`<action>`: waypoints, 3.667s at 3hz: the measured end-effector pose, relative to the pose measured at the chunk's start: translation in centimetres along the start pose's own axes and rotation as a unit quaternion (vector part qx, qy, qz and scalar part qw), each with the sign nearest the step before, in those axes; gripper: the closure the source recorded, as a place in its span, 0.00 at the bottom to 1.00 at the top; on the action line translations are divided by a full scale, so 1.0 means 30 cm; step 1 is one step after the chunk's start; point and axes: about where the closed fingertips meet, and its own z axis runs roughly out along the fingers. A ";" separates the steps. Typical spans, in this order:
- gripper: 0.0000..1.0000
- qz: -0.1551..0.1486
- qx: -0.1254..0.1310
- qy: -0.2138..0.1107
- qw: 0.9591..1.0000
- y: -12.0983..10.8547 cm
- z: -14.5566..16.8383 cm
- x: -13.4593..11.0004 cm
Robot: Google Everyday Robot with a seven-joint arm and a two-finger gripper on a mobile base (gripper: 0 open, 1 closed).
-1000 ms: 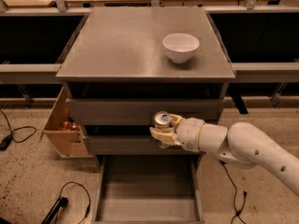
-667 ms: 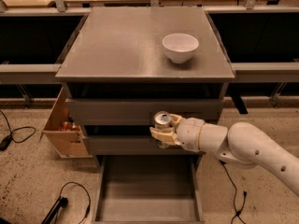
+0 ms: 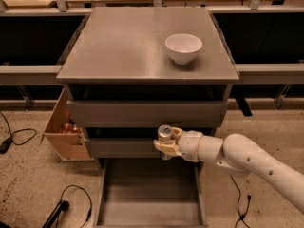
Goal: Place redbull can into bottom drawer
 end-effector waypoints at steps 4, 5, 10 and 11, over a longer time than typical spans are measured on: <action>1.00 0.006 -0.036 -0.008 0.999 -0.036 0.191 0.534; 1.00 0.023 -0.049 -0.005 0.999 -0.034 0.301 0.709; 1.00 0.037 -0.102 -0.014 0.994 0.021 0.642 1.328; 1.00 0.024 -0.119 -0.018 0.993 0.070 0.674 1.405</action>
Offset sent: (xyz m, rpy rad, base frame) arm 0.0150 -0.0129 -0.1763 0.0237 -0.0394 0.0933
